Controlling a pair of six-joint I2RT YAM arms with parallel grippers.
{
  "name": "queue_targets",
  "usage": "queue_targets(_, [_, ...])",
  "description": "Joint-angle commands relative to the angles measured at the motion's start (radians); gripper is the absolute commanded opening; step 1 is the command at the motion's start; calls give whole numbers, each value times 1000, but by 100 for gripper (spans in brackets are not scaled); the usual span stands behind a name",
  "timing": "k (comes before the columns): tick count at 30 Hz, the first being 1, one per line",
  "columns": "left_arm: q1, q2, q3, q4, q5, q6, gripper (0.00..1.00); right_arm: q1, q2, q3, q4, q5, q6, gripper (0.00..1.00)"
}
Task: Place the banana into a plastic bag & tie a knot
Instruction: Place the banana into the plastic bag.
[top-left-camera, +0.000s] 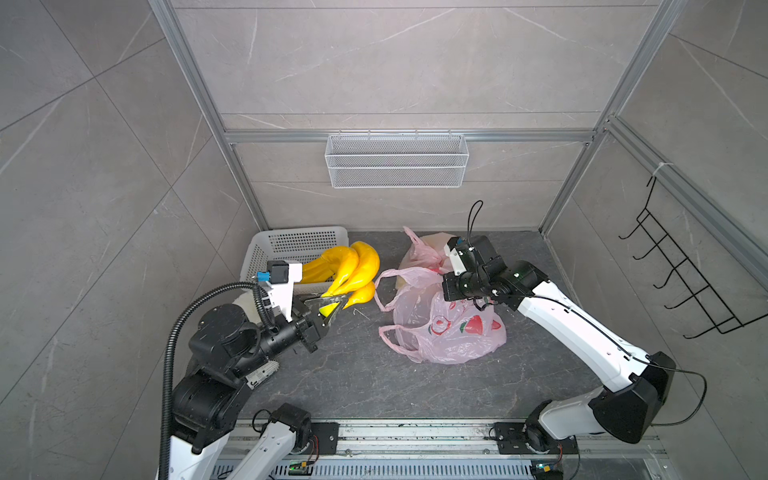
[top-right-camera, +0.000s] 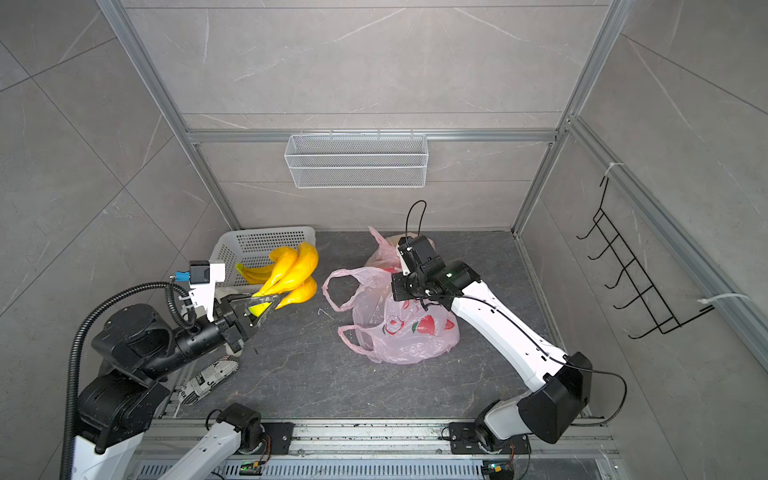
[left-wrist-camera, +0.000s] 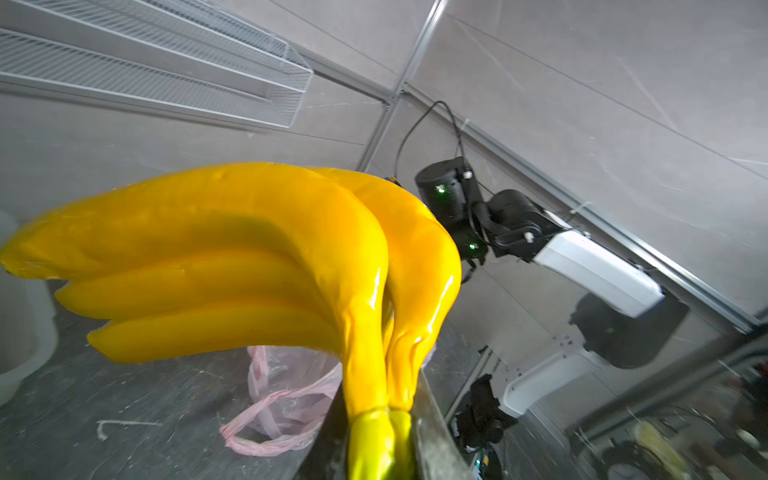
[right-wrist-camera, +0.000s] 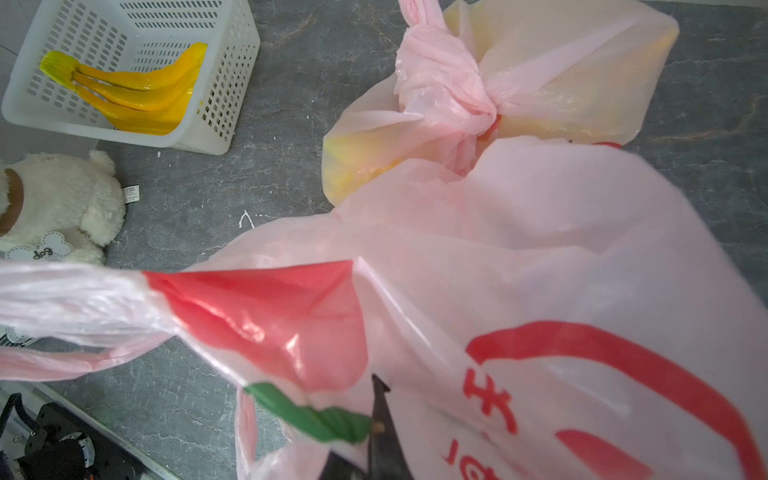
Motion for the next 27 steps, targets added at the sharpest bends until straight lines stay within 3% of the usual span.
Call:
queue_targets(1, [-1,-19,-11,122,171,-53,0,-7,19,66,-29,-10,8,0])
queue_targets(8, [-5,12,-149,280,300,-126,0,-10,16,95,-35,-7,6,0])
queue_targets(11, [-46,24,-196,347,314,-140,0,-14,16,91,-38,-5,3,0])
queue_targets(15, [-178,96,-211,365,279,-91,0,-16,19,84,-32,-7,-2,0])
queue_targets(20, [-397,176,-184,325,129,47,0,-32,26,79,-26,-8,-11,0])
queue_targets(27, [-429,269,-190,289,82,141,0,-77,-1,35,-11,-50,-41,0])
